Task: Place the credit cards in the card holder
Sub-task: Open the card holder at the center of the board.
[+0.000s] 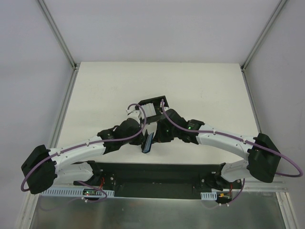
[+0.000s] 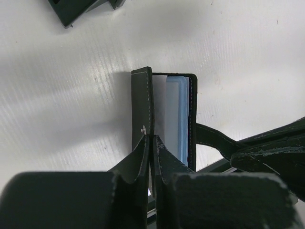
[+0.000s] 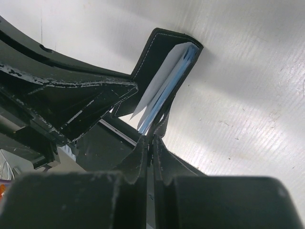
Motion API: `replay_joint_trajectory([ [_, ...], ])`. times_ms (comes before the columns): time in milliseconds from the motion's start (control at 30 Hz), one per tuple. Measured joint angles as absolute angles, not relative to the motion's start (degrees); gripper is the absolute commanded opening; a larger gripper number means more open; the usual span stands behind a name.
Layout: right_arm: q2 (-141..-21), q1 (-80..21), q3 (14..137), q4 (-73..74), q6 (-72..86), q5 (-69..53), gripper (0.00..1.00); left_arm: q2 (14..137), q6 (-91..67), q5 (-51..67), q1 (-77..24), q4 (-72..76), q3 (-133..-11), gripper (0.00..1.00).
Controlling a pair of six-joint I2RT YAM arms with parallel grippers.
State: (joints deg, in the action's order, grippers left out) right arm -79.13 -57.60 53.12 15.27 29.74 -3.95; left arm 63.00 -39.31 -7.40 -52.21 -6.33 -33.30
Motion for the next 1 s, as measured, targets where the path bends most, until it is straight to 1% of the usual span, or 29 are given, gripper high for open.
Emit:
replay_joint_trajectory([
  [267,-79.4,-57.2,53.5,15.4,28.6,-5.8,0.01,63.0,-39.6,-9.2,-52.2,-6.8,-32.9,0.00],
  [533,-85.9,-57.5,61.7,14.6,27.2,-10.8,0.01,62.9,-42.2,-10.6,-52.2,-7.7,-30.5,0.00],
  [667,-86.2,-57.6,62.1,16.7,26.2,-9.4,0.01,61.3,-43.5,-11.2,-52.2,-8.9,-29.5,0.00],
  [733,-85.3,-57.2,59.9,17.2,25.8,-7.2,0.01,58.7,-44.4,-11.6,-52.2,-9.3,-28.5,0.00],
  [900,-79.2,-53.4,47.9,17.8,25.8,-4.1,0.01,53.5,-45.8,-12.2,-52.2,-9.9,-26.3,0.00],
  [1000,-78.5,-50.9,42.5,17.8,25.9,-2.9,0.01,51.7,-46.2,-12.2,-52.2,-10.0,-25.6,0.00],
])
